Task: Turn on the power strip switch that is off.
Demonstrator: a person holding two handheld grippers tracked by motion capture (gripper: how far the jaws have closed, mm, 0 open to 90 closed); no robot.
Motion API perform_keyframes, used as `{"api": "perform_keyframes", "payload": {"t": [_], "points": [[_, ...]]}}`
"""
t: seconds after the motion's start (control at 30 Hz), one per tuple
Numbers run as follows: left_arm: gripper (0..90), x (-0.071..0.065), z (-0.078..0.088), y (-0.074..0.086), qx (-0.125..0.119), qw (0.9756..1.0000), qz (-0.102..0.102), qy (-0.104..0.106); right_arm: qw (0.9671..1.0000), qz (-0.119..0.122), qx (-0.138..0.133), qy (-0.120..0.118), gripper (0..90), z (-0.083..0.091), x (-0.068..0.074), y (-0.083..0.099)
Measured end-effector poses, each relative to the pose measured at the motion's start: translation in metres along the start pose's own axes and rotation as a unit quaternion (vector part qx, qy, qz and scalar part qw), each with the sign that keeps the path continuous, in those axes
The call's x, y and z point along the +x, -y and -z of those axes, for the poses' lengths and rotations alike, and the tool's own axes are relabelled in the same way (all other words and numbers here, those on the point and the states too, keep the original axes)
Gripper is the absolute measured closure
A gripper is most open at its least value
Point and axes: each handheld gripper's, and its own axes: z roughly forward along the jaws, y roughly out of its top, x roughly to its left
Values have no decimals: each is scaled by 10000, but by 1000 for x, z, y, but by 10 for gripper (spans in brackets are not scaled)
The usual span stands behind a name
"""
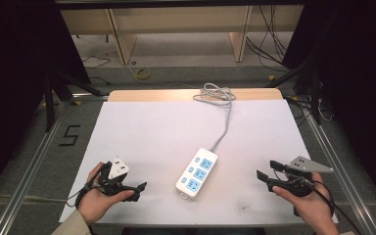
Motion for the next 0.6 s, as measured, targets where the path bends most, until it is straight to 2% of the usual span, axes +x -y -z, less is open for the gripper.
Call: {"api": "perform_keyframes", "payload": {"t": [0.13, 0.4, 0.6], "points": [[63, 2, 0, 1, 2, 10000, 1, -13, 10000, 7, 48, 68, 381, 1, 1, 0], [78, 6, 0, 1, -17, 10000, 58, -53, 9998, 80, 125, 141, 572, 1, 1, -1], [98, 4, 0, 0, -79, 9999, 78, -37, 9997, 139, 99, 161, 642, 1, 0, -1]]}}
